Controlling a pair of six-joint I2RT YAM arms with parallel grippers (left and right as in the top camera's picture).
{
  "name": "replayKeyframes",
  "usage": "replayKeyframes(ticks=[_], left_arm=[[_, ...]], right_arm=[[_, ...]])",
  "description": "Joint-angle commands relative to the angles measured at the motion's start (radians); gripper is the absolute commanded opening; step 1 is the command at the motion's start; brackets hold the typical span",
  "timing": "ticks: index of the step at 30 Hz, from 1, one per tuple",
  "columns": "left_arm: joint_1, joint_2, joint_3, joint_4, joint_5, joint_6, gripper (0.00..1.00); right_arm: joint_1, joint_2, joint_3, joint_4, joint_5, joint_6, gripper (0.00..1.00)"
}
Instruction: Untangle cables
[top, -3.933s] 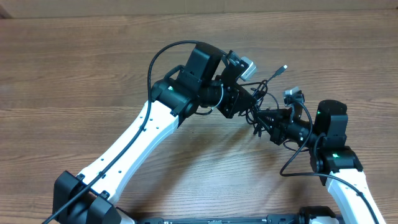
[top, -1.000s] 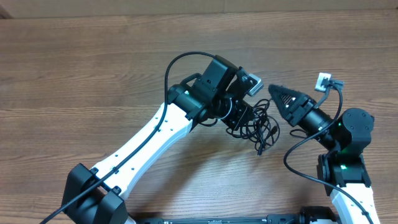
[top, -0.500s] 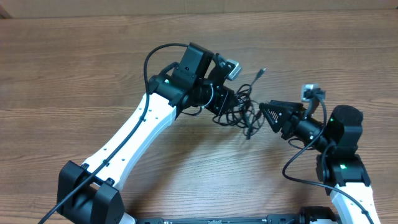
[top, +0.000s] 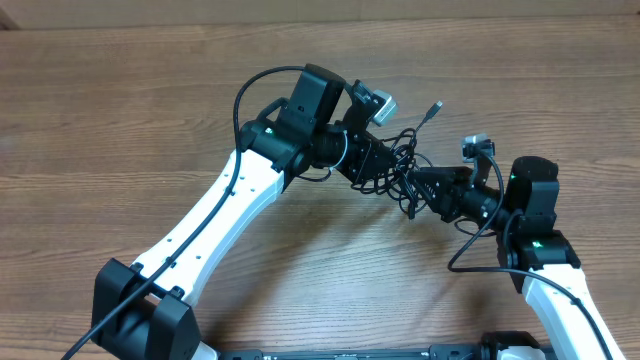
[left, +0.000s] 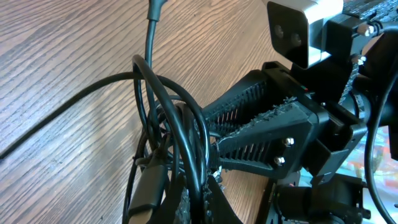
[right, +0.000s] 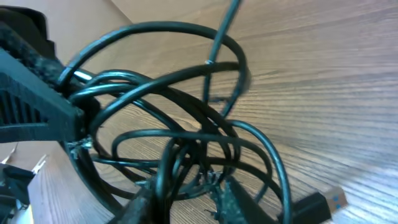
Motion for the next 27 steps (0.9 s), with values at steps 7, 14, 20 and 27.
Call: replayKeyframes(ticks=[7,14,20,27], left_arm=[[-0.003,-0.001,0.001,0.023,0.002,0.008,0.04],[-0.003,-0.001,0.001,0.034,0.003,-0.002,0.04],[-0.003,-0.001,0.001,0.044,0.018,-0.026,0.04],[-0.003,-0.001,0.001,0.037,0.047,-0.025,0.04]], right_arm=[[0.008,0.001,0.018,0.013,-0.098,-0.021,0.26],[0.017,0.001,0.017,0.008,-0.131,-0.021,0.25],[0.075,0.011,0.017,0.0,-0.06,-0.046,0.16],[0.079,0.019,0.017,-0.002,-0.028,-0.042,0.04]])
